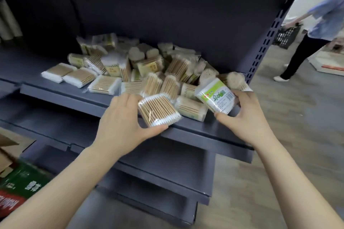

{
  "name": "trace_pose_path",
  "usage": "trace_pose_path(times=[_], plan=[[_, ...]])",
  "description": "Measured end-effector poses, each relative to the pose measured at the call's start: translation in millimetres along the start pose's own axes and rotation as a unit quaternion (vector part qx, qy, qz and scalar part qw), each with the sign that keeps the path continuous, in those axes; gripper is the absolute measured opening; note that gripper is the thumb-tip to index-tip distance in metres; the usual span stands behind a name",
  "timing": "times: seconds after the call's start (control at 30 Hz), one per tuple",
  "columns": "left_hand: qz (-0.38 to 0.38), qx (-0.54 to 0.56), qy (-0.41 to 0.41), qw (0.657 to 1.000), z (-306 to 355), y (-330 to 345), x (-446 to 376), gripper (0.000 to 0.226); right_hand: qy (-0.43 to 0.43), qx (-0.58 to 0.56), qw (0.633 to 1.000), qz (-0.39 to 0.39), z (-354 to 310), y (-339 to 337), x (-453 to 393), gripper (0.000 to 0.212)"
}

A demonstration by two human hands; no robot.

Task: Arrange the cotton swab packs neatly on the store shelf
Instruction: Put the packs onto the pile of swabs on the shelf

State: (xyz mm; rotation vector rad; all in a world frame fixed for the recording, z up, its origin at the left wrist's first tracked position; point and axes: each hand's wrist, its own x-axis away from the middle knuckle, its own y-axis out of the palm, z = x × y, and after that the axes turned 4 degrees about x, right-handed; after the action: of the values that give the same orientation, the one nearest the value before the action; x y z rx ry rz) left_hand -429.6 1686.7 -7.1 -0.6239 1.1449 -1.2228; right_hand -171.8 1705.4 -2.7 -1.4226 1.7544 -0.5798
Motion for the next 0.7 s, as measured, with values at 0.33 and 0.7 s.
trace_pose_path(times=[0.33,0.7], plan=[[0.035,-0.002,0.028,0.999,-15.9,-7.1,-65.9,0.085,0.021,0.013,0.999,0.033,-23.8,23.5,-30.8,0.067],[0.043,-0.020,0.008,0.999,-15.5,11.4,-113.9,0.086,0.024,0.042,0.997,0.061,-33.1,55.1,-38.2,0.065]])
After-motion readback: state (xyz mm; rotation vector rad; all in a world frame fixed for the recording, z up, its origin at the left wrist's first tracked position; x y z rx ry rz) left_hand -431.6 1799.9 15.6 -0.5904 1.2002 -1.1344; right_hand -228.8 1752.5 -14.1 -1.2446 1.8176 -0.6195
